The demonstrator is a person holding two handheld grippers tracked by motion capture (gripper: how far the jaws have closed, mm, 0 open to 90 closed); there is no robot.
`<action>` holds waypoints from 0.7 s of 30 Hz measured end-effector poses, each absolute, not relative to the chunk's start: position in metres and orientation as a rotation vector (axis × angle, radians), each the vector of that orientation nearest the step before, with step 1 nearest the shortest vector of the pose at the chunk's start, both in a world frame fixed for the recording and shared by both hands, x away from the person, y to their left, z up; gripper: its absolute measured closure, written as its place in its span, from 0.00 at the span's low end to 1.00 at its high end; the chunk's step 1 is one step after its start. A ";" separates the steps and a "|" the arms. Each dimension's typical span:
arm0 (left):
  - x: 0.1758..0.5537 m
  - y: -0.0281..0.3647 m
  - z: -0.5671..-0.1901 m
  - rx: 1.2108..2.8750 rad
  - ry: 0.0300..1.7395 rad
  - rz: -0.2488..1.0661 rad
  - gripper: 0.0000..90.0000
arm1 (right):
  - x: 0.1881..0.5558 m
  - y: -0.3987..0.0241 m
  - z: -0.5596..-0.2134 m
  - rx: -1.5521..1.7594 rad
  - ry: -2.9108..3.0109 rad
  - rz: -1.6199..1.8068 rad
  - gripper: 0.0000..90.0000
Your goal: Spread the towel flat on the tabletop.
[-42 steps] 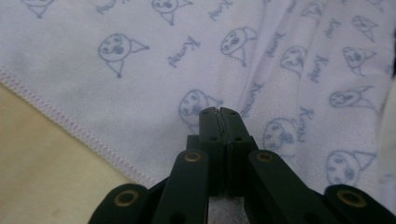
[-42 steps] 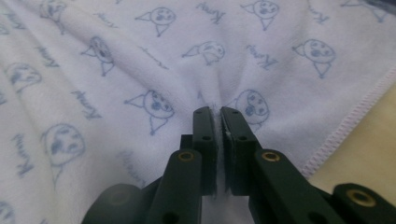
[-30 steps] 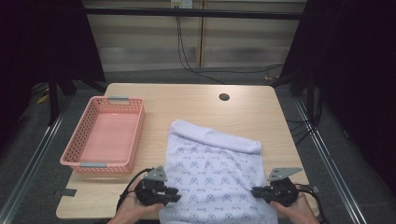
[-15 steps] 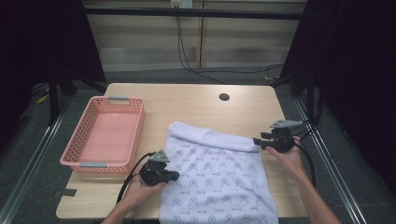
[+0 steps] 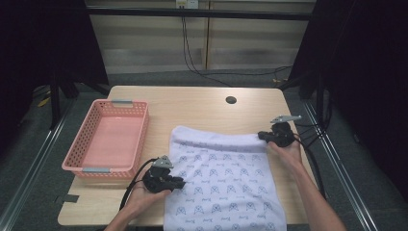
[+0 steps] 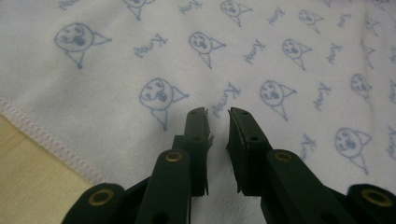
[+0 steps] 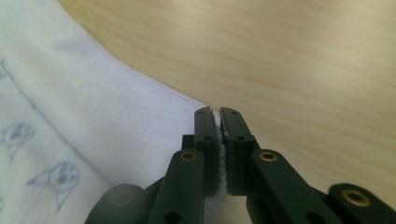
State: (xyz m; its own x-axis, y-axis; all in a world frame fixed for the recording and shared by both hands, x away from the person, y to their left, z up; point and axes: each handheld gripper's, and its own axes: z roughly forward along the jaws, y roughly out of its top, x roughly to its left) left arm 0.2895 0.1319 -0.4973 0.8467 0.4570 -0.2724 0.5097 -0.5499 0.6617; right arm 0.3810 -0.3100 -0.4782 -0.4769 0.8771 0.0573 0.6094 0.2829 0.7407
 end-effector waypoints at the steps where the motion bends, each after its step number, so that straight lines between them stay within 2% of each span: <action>1: 0.289 0.132 -0.497 2.239 0.694 -0.088 0.86 | 0.385 -0.313 -0.475 1.355 2.175 1.027 0.96; 4: 0.288 0.132 -0.497 2.242 0.682 -0.088 0.85 | 0.399 -0.317 -0.465 1.344 2.142 1.029 0.95; 5: 0.288 0.132 -0.497 2.242 0.682 -0.088 0.83 | 0.407 -0.318 -0.464 1.341 2.125 1.011 0.88; 6: 0.288 0.133 -0.497 2.252 0.677 -0.091 0.83 | 0.407 -0.318 -0.464 1.341 2.125 1.011 0.88; 8: 0.285 0.134 -0.497 2.241 0.674 -0.110 0.80 | 0.411 -0.320 -0.466 1.390 2.071 0.992 0.72; 10: 0.283 0.135 -0.497 2.235 0.677 -0.121 0.77 | 0.407 -0.321 -0.467 1.423 2.038 1.011 0.61; 16: 0.284 0.138 -0.493 2.217 0.682 -0.103 0.73 | 0.366 -0.315 -0.462 1.335 2.108 1.072 0.58; 21: 0.308 0.141 -0.486 2.138 0.784 -0.016 0.72 | 0.329 -0.303 -0.470 1.290 2.232 1.093 0.58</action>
